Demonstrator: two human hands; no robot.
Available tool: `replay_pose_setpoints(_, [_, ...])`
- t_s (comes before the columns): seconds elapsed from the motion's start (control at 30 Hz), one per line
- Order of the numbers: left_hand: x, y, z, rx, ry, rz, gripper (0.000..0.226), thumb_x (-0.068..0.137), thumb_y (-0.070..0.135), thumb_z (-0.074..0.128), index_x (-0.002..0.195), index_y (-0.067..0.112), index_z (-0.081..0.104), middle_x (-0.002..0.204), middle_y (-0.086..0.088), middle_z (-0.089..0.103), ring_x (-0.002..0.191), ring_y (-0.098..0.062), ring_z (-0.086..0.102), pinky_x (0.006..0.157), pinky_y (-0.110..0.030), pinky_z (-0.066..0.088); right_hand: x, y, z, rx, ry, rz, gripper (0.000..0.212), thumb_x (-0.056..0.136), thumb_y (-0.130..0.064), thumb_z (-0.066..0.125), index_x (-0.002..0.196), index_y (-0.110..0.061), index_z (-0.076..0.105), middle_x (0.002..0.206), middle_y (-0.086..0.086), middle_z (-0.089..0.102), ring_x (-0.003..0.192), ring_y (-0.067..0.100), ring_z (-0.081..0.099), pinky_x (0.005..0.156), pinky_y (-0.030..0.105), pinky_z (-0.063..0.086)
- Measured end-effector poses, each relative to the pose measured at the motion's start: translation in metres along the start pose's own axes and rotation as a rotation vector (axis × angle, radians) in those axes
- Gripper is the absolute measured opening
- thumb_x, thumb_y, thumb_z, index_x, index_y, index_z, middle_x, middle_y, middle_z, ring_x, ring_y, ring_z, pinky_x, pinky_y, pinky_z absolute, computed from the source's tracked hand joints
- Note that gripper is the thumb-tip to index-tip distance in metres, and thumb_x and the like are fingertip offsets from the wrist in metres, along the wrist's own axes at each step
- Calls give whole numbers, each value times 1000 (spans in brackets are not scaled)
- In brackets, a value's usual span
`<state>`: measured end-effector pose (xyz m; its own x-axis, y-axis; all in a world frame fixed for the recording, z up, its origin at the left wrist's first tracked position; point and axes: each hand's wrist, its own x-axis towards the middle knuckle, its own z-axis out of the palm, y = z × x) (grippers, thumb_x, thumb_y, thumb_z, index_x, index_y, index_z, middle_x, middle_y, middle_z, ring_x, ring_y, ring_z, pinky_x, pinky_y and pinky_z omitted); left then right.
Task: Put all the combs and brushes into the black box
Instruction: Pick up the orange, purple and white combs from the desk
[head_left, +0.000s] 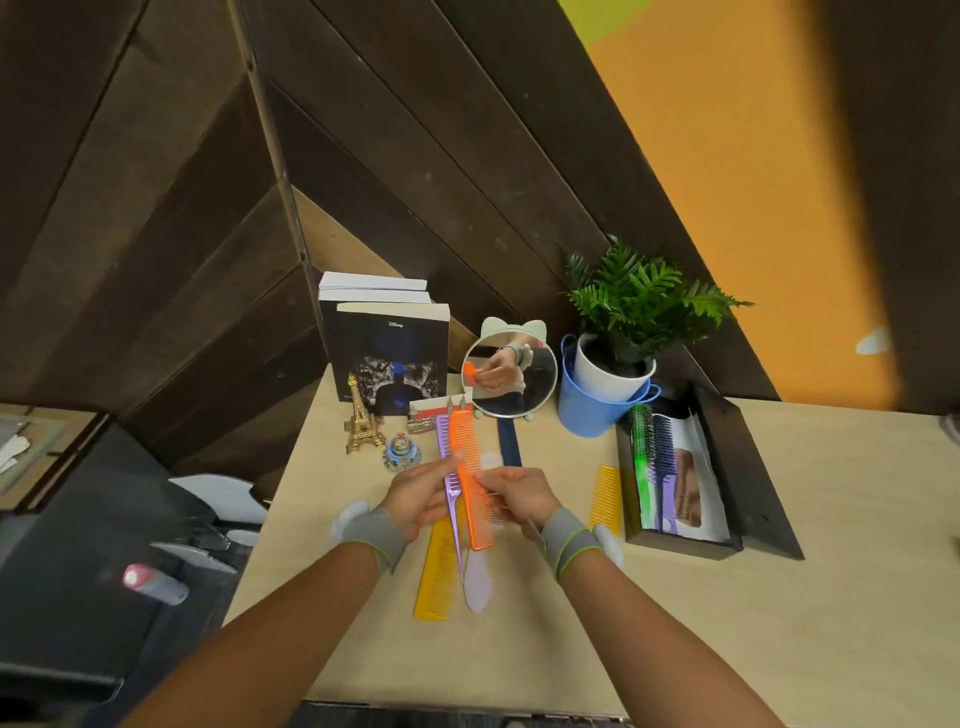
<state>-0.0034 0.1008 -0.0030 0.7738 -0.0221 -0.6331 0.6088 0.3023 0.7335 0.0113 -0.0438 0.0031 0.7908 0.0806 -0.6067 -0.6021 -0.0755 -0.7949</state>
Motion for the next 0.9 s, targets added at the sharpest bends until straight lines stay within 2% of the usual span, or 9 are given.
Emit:
replay_pose_setpoints(0.1, [-3,0,1,-39,-7,27,16,85,18,64,99,9,63,78,-6,69,53,-10,69,59,-23,59,0,1,5,-23,-21,-9,20,80,-8,71,63,-10,62,35,-6,59,28,0,48,35,11,42])
replay_pose_setpoints(0.17, [-5,0,0,-43,7,40,20,87,11,61,106,5,60,81,-9,65,46,-8,67,51,-21,58,2,1,7,-40,-21,0,21,79,-10,73,62,-11,61,36,-6,60,30,1,52,36,12,45])
replay_pose_setpoints(0.27, [-7,2,-8,-35,39,49,27,87,11,60,113,4,59,83,-9,65,46,-7,66,52,-21,58,4,2,4,-26,53,22,21,82,-12,68,64,-10,58,37,-4,59,29,6,54,35,14,45])
replay_pose_setpoints(0.33, [-8,3,-15,-28,60,41,30,86,12,62,115,3,60,84,-8,66,47,-8,67,54,-23,58,6,7,0,-151,150,29,23,81,-16,68,63,-9,56,43,1,58,30,12,52,38,18,45])
replay_pose_setpoints(0.4, [-9,4,-22,-27,76,36,32,85,14,64,115,2,61,85,-8,67,49,-9,68,55,-23,58,5,14,-1,-413,190,34,27,78,-29,71,68,-8,58,61,8,64,43,19,57,50,26,51])
replay_pose_setpoints(0.47, [-11,4,-28,-28,87,35,35,85,14,64,116,1,61,85,-8,68,56,-13,69,57,-25,59,2,22,1,-732,178,50,42,71,-47,73,81,-8,63,80,9,69,63,22,62,61,29,49])
replay_pose_setpoints(0.57, [-14,4,-34,-34,96,33,39,84,13,65,120,0,59,86,-7,67,71,-20,65,61,-26,58,-4,28,6,-958,222,68,60,64,-57,74,100,-10,65,99,5,70,85,23,66,64,27,44])
replay_pose_setpoints(0.77, [-18,3,-39,-29,100,35,38,85,10,63,121,0,58,85,-6,66,71,-18,62,60,-23,56,-7,29,5,-928,262,91,73,61,-51,79,116,-10,54,116,6,65,103,24,65,73,30,49])
replay_pose_setpoints(0.9, [-18,1,-37,-26,85,29,36,85,9,62,120,0,59,83,-6,66,58,-13,66,55,-21,57,-7,30,4,-830,278,114,86,59,-42,84,127,-9,43,127,9,54,114,26,59,87,35,50])
